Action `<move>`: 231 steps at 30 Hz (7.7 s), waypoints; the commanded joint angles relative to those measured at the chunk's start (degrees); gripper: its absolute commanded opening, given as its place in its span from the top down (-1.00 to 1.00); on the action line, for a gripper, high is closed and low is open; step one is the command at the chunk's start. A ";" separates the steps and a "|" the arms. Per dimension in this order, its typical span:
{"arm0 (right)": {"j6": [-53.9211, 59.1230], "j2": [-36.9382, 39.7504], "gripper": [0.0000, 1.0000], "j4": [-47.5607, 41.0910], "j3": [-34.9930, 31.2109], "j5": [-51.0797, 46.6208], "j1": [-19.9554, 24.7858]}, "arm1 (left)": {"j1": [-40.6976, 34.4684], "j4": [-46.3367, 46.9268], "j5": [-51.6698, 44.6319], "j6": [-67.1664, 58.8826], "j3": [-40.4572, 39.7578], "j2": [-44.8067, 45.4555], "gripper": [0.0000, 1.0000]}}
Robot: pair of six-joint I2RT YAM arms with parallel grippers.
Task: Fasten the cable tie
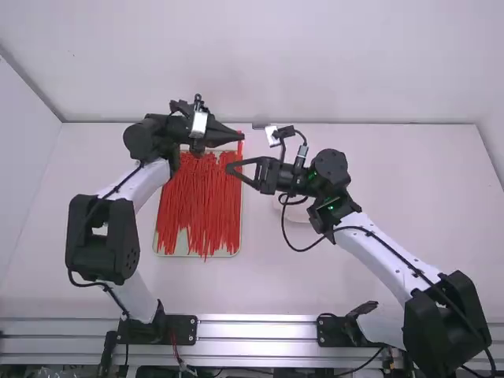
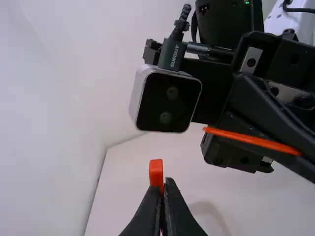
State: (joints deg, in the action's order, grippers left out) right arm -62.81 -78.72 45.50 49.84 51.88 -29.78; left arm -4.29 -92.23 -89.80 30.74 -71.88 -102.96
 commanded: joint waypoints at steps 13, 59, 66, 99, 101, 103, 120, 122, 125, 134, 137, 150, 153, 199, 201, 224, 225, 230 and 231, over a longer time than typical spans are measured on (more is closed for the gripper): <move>0.00 -0.07 1.00 0.07 -0.13 -0.72 0.13 | -0.59 -0.48 3.65 -1.62 0.15 0.31 0.97; -0.24 -0.79 1.00 0.94 -2.58 0.74 1.90 | -2.49 -0.46 1.31 -1.88 0.15 0.33 0.97; -0.72 -0.72 1.00 2.80 -2.58 0.79 1.73 | -2.45 -0.44 1.27 -1.86 0.15 0.33 0.97; -1.95 -0.72 1.00 5.07 -2.62 2.40 2.21 | -2.73 -0.46 0.15 -1.84 0.15 0.31 0.97; -1.92 -0.72 1.00 5.07 -2.62 2.32 2.21 | -2.97 -0.42 0.22 -1.73 0.15 0.31 0.97; -1.95 -0.72 1.00 5.05 -2.62 2.29 2.21 | -3.21 -0.42 0.15 -1.66 0.15 0.33 0.97; -2.78 -0.74 1.00 5.03 -2.64 2.10 2.56 | -3.19 -0.48 0.15 -0.55 0.15 0.31 0.97; -2.78 -0.74 1.00 5.03 -2.64 2.32 3.19 | -3.19 -0.48 0.13 -0.57 0.15 0.31 0.97; -2.93 -0.74 1.00 4.98 -2.69 2.27 3.56 | -3.15 -0.44 0.13 -0.44 0.15 0.31 0.97; -2.97 -0.74 1.00 5.01 -2.69 2.27 3.50 | -3.21 -0.42 0.13 -0.52 0.15 0.31 0.97; -2.99 -0.74 1.00 5.03 -2.67 2.05 3.50 | -3.19 -0.42 0.13 -0.50 0.15 0.31 0.97; -3.39 -0.74 1.00 5.27 -2.58 0.55 3.50 | -4.76 -0.48 0.13 -0.63 0.15 0.31 0.97; -3.41 -0.74 1.00 5.27 -2.58 0.55 3.50 | -4.90 -0.44 0.13 -0.83 0.15 0.31 0.97; -4.24 -0.76 1.00 8.50 -2.58 -0.74 10.25 | -6.64 -0.50 0.13 -7.04 4.35 1.29 0.98; -4.20 -0.76 1.00 8.48 -2.58 -0.72 10.60 | -6.62 -0.50 0.13 -7.02 4.35 1.29 0.98; -3.45 -0.79 1.00 9.70 -0.15 -0.92 13.64 | -9.73 -0.50 0.09 -9.73 8.37 2.38 0.97; -3.67 -0.79 1.00 9.73 -0.13 -0.92 13.75 | -9.75 -0.50 0.09 -9.73 8.44 2.38 0.95; -4.44 -0.81 1.00 9.62 0.02 -0.76 14.82 | -9.97 -0.50 0.09 -9.73 8.48 2.49 0.98; -4.44 -0.81 1.00 9.62 0.02 -0.66 14.84 | -9.97 -0.50 0.11 -10.10 8.48 2.60 0.98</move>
State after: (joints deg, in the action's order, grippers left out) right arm -67.55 -79.35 54.24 47.29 58.81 -18.09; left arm -12.88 -91.79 -81.78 22.37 -64.53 -102.85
